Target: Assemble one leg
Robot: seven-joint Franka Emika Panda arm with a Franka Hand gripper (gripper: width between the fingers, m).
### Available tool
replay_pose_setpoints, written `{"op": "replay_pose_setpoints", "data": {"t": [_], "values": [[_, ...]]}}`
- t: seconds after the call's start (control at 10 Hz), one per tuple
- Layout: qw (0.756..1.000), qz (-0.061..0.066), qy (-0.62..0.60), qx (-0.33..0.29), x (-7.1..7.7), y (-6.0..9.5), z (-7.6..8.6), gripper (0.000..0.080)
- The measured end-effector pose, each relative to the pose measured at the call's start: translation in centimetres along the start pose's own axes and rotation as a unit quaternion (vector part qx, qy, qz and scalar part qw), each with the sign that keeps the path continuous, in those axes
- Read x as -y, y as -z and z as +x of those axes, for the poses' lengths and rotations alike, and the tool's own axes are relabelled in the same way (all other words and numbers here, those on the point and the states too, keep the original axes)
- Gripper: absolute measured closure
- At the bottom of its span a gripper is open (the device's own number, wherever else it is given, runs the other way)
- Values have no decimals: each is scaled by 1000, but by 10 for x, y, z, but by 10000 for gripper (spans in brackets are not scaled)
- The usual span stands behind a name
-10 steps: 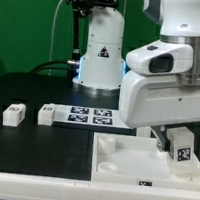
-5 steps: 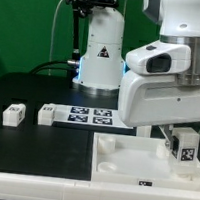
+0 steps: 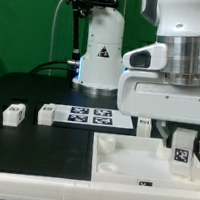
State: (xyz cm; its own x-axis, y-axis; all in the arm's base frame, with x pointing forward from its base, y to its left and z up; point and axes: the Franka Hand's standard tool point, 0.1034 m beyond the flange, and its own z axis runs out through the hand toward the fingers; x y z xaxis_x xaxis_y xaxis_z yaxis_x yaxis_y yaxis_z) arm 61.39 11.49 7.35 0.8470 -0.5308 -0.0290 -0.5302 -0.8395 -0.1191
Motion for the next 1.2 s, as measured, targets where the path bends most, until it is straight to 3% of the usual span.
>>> {"op": "replay_pose_setpoints", "data": {"t": [0.3, 0.5, 0.7, 0.8, 0.9, 1.0, 1.1, 1.2], "values": [[983, -3, -186, -3, -1, 0, 1, 508], [955, -1, -295, -1, -1, 0, 0, 508], [946, 1, -323, 1, -1, 0, 1, 508], [951, 1, -308, 2, -1, 0, 0, 352], [956, 1, -293, 2, -1, 0, 0, 352], [959, 2, -285, 1, 1, -1, -2, 226], [970, 6, -243, -3, 2, -3, -3, 166], [987, 7, -162, -4, 2, -4, -4, 154]]}}
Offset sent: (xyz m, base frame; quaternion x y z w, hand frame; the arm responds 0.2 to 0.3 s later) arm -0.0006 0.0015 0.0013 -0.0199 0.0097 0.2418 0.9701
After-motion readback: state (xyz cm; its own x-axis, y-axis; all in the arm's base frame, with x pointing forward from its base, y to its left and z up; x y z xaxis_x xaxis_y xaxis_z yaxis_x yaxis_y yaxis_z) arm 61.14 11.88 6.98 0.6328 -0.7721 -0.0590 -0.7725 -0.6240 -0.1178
